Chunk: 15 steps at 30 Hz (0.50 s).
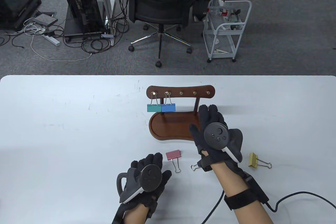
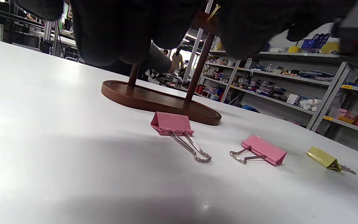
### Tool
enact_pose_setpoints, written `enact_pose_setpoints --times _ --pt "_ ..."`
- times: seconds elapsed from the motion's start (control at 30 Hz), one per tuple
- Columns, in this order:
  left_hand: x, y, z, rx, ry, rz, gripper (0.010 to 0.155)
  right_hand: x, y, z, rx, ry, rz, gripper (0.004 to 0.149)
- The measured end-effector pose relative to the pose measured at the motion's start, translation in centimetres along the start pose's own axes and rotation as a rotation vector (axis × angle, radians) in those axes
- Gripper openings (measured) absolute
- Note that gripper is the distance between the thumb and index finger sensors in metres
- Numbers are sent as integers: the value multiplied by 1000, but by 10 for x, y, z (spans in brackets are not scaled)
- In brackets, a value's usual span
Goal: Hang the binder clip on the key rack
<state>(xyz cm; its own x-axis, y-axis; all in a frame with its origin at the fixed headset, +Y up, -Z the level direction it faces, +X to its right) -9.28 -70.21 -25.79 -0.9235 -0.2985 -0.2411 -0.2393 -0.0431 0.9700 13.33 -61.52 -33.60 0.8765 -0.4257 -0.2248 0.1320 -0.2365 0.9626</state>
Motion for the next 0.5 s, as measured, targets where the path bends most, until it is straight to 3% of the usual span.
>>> enact_pose_setpoints --times 0.33,0.5 --pt "-11 3 -1 -64 -71 -18 76 38 71 -11 34 -22 24 78" --pt "-16 3 -3 -81 -109 -16 76 49 94 -7 43 -27 48 79"
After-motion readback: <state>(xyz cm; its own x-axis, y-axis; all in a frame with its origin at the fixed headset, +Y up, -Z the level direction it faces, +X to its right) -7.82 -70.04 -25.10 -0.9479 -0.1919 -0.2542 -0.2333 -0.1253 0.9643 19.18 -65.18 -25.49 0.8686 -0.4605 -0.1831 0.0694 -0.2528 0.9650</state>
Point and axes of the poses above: the tracker on the back of each hand, its own x axis roughly to the little-finger side, its own y axis roughly from the fingertips to the wrist, z = x × y, the point moved 3 cm from there along -y, roughly from the wrist to the fingertips, and after that the axes turned 4 degrees about -x, right-handed, at the moved point
